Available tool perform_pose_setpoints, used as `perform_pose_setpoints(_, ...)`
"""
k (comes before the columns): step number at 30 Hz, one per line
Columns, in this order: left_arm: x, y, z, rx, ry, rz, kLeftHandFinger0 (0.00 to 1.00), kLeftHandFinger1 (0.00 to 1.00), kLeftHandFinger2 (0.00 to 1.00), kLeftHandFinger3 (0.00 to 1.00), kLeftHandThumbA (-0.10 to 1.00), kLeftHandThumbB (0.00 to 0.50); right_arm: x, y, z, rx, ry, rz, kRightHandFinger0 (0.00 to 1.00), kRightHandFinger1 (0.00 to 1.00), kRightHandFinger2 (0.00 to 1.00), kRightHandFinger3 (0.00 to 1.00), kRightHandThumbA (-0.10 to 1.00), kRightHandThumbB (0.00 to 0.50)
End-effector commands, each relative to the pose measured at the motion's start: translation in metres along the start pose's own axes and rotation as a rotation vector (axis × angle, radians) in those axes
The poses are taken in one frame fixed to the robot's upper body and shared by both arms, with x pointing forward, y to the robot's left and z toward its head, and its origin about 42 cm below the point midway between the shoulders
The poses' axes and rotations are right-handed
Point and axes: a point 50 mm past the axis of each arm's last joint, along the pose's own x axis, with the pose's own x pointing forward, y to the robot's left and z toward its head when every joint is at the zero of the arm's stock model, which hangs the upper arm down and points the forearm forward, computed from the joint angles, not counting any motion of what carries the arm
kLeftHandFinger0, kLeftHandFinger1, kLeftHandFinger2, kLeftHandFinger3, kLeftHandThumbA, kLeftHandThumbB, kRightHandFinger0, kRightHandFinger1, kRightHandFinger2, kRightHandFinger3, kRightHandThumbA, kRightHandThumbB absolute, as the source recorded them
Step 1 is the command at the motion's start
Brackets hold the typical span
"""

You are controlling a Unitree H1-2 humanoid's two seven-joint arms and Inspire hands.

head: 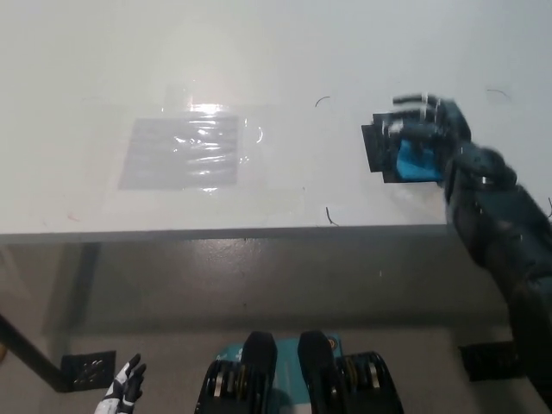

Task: A soft sponge is kept on the balc marked spot on the table infront of the robot and it uses its right hand fist to press down on it and drrags it across the table in a back and forth manner twice to clean it

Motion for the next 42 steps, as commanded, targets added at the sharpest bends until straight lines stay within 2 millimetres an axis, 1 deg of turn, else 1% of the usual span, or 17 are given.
perform_pose_setpoints(1,-0.006,0.004,0.007,0.026,-0.058,0.01,1.0,1.0,1.0,1.0,1.0,0.082,-0.003,-0.005,-0.016,0.002,0.022,-0.025,0.0,0.04,0.42,0.5,1.0,0.069)
perform_pose_setpoints(3,-0.006,0.003,0.007,0.033,-0.066,0.011,1.0,1.0,1.0,1.0,1.0,0.083,-0.008,-0.007,-0.038,0.04,0.061,-0.008,0.0,0.0,0.39,0.48,1.0,0.096)
perform_pose_setpoints(4,-0.005,0.003,0.007,0.04,-0.066,0.012,1.0,1.0,1.0,1.0,1.0,0.093,-0.011,-0.008,-0.049,0.039,0.068,0.003,0.0,0.0,0.29,0.34,1.0,0.104)
perform_pose_setpoints(5,-0.007,0.003,0.006,0.039,-0.067,0.008,1.0,1.0,1.0,1.0,1.0,0.104,-0.013,-0.008,-0.056,0.046,0.08,0.005,0.0,0.0,0.26,0.26,1.0,0.122)
perform_pose_setpoints(7,-0.008,0.003,0.005,0.034,-0.077,0.007,1.0,1.0,0.99,1.0,1.0,0.11,-0.016,-0.009,-0.069,0.08,0.11,0.025,0.0,0.0,0.09,0.01,1.0,0.148)
perform_pose_setpoints(8,-0.008,0.002,0.006,0.032,-0.075,0.005,1.0,1.0,0.99,1.0,1.0,0.099,-0.018,-0.01,-0.074,0.07,0.121,0.044,0.0,0.0,0.03,0.0,1.0,0.143)
perform_pose_setpoints(11,-0.008,0.002,0.005,0.03,-0.07,0.012,1.0,1.0,0.98,1.0,1.0,0.114,-0.021,-0.01,-0.082,0.051,0.126,0.052,0.0,0.0,0.0,0.0,1.0,0.13)
perform_pose_setpoints(17,-0.01,0.0,0.003,0.039,-0.074,0.003,1.0,1.0,0.95,1.0,1.0,0.107,-0.025,-0.01,-0.092,0.04,0.134,0.077,0.0,0.0,0.18,0.14,1.0,0.163)
perform_pose_setpoints(23,-0.007,0.001,0.005,0.048,-0.086,0.001,1.0,1.0,0.93,1.0,1.0,0.138,-0.021,-0.002,-0.08,0.052,0.111,0.097,0.0,0.0,0.14,0.11,1.0,0.155)
perform_pose_setpoints(24,-0.007,0.001,0.005,0.051,-0.09,0.0,1.0,1.0,0.93,1.0,1.0,0.129,-0.02,0.003,-0.075,0.046,0.091,0.122,0.0,0.0,0.1,0.09,1.0,0.131)
perform_pose_setpoints(26,-0.006,0.001,0.005,0.054,-0.091,0.002,1.0,1.0,0.92,1.0,1.0,0.113,-0.018,0.02,-0.063,0.057,0.052,0.158,0.0,0.0,0.01,0.0,1.0,0.159)
perform_pose_setpoints(30,-0.007,0.0,0.005,0.047,-0.088,0.006,1.0,1.0,0.92,1.0,1.0,0.132,-0.017,0.059,-0.042,0.063,0.01,0.238,0.0,0.0,0.0,0.0,1.0,0.167)
perform_pose_setpoints(31,-0.006,0.0,0.004,0.044,-0.087,0.007,1.0,1.0,0.91,1.0,1.0,0.128,-0.017,0.068,-0.037,0.053,-0.004,0.258,0.03,0.0,0.0,0.0,1.0,0.148)
perform_pose_setpoints(35,-0.004,0.0,0.006,0.048,-0.094,0.007,1.0,1.0,0.92,1.0,1.0,0.117,-0.023,0.121,-0.012,0.028,-0.057,0.347,0.0,0.0,0.0,0.0,1.0,0.159)
perform_pose_setpoints(38,-0.003,0.001,0.006,0.053,-0.094,0.005,1.0,1.0,0.93,1.0,1.0,0.143,-0.033,0.162,-0.001,0.044,-0.077,0.411,0.0,0.0,0.0,0.0,1.0,0.152)
perform_pose_setpoints(41,-0.003,0.0,0.007,0.052,-0.097,0.003,1.0,1.0,1.0,1.0,1.0,0.136,-0.045,0.196,0.003,0.02,-0.102,0.466,0.0,0.0,0.0,0.0,1.0,0.165)
perform_pose_setpoints(42,-0.003,0.0,0.007,0.052,-0.099,0.002,1.0,1.0,1.0,1.0,1.0,0.137,-0.046,0.2,0.004,0.012,-0.103,0.469,0.0,0.0,0.0,0.0,1.0,0.16)
